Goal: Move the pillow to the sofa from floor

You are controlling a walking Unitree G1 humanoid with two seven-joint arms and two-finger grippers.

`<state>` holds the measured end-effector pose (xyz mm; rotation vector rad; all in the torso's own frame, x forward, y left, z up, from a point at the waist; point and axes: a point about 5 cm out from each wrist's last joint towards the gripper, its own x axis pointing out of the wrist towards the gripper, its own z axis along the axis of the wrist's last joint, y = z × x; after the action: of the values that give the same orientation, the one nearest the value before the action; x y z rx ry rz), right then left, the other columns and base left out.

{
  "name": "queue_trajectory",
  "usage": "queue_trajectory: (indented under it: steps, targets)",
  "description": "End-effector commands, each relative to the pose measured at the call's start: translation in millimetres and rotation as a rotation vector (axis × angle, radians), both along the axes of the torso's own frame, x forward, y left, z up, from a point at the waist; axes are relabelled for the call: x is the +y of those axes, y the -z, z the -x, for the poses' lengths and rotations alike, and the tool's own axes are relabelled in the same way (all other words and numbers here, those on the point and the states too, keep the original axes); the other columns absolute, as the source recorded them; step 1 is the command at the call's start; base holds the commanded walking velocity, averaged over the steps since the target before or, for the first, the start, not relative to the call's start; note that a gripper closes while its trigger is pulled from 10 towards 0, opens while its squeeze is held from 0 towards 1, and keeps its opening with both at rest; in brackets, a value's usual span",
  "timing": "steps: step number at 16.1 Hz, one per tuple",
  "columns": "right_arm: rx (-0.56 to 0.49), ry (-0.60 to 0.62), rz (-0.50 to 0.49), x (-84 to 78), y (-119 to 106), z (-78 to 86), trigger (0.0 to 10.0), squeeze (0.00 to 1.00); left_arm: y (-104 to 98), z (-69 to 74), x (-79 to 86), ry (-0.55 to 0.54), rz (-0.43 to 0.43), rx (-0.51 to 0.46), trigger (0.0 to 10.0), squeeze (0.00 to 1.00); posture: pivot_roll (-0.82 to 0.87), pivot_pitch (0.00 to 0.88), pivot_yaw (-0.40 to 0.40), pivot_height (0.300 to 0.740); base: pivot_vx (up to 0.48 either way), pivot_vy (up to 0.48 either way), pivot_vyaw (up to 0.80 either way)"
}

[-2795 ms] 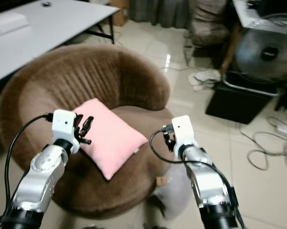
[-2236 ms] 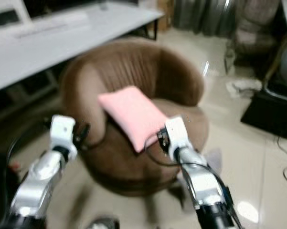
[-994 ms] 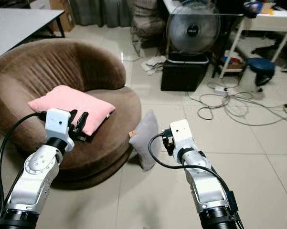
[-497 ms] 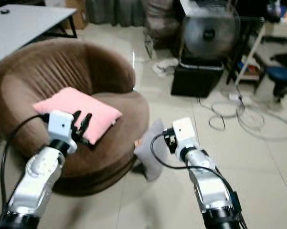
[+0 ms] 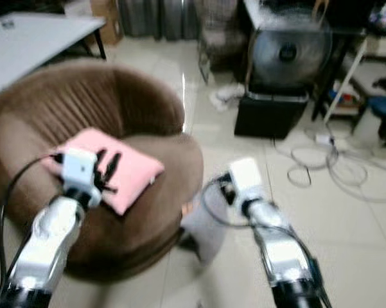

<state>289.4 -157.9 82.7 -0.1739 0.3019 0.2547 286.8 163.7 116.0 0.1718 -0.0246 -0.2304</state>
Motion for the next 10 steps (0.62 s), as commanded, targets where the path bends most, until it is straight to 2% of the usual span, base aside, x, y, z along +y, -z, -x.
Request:
queue_trajectory:
  steps: [1, 3, 10]
  targets:
    - [-0.026, -0.023, -0.015, 9.5, -5.2, -2.7, 10.0, 0.00, -2.4, -1.3, 9.4, -0.021, -0.017, -0.007, 10.0, 0.00, 0.05, 0.000, 0.024, 0.740, 0.428, 0.000, 0.00]
    - [-0.018, -0.017, -0.020, 9.0, -4.1, -2.2, 10.0, 0.00, -2.3, -1.4, 9.1, -0.020, -0.018, -0.006, 10.0, 0.00, 0.05, 0.000, 0.024, 0.740, 0.428, 0.000, -0.22]
    - [-0.016, -0.011, -0.023, 8.6, -2.5, -2.0, 10.0, 0.00, -1.8, -1.8, 7.7, -0.012, -0.019, -0.003, 10.0, 0.00, 0.05, 0.000, 0.032, 0.740, 0.430, 0.000, -0.78]
